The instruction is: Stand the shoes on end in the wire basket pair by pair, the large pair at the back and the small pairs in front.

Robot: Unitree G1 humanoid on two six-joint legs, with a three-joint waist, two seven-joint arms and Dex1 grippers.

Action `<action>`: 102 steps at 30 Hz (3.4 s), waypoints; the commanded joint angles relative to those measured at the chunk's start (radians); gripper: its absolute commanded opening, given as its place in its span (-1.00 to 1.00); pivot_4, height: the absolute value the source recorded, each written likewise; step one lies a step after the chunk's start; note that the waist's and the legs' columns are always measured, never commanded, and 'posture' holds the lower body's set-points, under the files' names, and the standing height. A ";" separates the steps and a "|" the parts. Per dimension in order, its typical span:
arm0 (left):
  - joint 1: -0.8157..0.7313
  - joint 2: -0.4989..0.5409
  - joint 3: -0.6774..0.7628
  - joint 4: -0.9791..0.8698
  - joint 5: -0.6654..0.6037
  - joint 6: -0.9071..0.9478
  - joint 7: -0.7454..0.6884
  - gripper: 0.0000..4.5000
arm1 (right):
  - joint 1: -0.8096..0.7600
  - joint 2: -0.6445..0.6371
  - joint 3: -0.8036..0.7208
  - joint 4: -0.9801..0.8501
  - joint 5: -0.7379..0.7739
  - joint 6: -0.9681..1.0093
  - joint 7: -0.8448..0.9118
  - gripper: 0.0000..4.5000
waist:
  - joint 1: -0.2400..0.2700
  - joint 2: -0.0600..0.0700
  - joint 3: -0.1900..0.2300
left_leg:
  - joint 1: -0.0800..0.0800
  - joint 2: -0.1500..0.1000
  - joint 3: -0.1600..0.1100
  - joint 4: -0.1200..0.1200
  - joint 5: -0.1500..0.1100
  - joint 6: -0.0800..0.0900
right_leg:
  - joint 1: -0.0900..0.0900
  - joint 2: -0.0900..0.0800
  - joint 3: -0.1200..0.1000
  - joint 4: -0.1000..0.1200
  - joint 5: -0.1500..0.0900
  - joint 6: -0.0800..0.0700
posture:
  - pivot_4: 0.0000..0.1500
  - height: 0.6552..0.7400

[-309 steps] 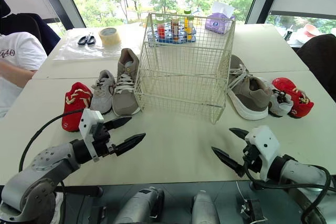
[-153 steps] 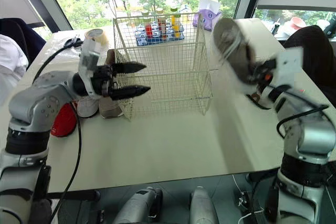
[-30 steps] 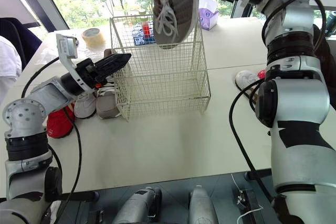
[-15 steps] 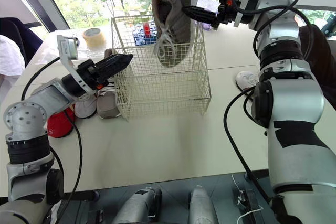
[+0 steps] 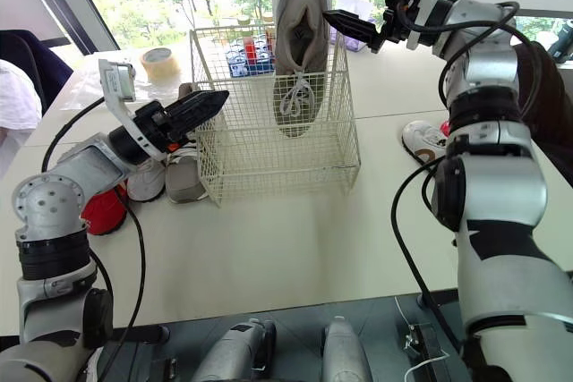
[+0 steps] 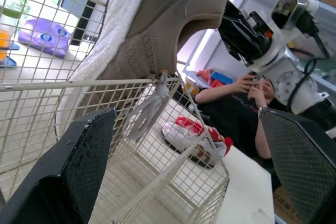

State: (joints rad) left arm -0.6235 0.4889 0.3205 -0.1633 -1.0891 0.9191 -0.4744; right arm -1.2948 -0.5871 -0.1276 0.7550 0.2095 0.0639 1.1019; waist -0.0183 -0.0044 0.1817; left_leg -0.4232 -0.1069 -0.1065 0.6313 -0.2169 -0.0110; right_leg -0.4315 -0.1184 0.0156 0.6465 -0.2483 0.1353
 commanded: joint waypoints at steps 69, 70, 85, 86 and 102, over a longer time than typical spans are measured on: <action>-0.825 -0.152 0.010 0.556 0.736 -0.724 0.211 -0.67 | 0.324 -0.076 0.025 -1.021 0.340 0.555 -0.357 1.00 | 0.008 -0.012 0.006 | -0.004 -0.001 -0.001 0.005 0.000 0.000 | 0.000 -0.001 -0.003 0.000 0.001 0.001 | 1.00 1.00; -0.838 -0.182 -0.009 0.590 0.747 -0.804 0.190 -0.67 | 0.330 -0.077 0.022 -1.032 0.341 0.558 -0.365 1.00 | 0.008 -0.012 0.006 | -0.004 -0.001 0.000 0.005 0.000 0.000 | 0.000 -0.001 -0.003 0.000 0.001 0.001 | 1.00 1.00; -0.765 -0.320 -0.191 1.185 1.154 -1.735 0.494 -0.67 | 0.402 -0.107 -0.016 -1.156 0.366 0.640 -0.454 1.00 | 0.009 -0.012 0.005 | -0.004 -0.001 0.002 0.006 -0.002 0.004 | -0.001 -0.001 -0.001 0.001 0.001 0.002 | 1.00 1.00; -0.760 -0.323 -0.198 1.203 1.169 -1.754 0.515 -0.67 | 0.402 -0.107 -0.017 -1.159 0.367 0.642 -0.456 1.00 | 0.009 -0.012 0.005 | -0.004 -0.001 0.002 0.007 -0.002 0.005 | -0.001 -0.001 -0.001 0.001 0.001 0.002 | 1.00 1.00; -0.543 -0.407 -0.217 1.184 1.151 -1.764 0.519 -0.67 | 0.396 -0.122 -0.023 -1.164 0.383 0.661 -0.456 1.00 | 0.009 -0.010 0.004 | -0.003 -0.001 0.002 0.014 -0.006 0.011 | 0.003 0.000 -0.002 0.003 0.002 0.003 | 1.00 1.00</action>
State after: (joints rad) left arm -1.2116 0.0856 0.1070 1.0676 0.0854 -0.8334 0.0592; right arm -0.8834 -0.6972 -0.1255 -0.3722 0.5806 0.7301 0.6519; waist -0.0092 -0.0144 0.1857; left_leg -0.4255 -0.1076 -0.1046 0.6460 -0.2231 0.0005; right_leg -0.4273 -0.1186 0.0140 0.6496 -0.2464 0.1383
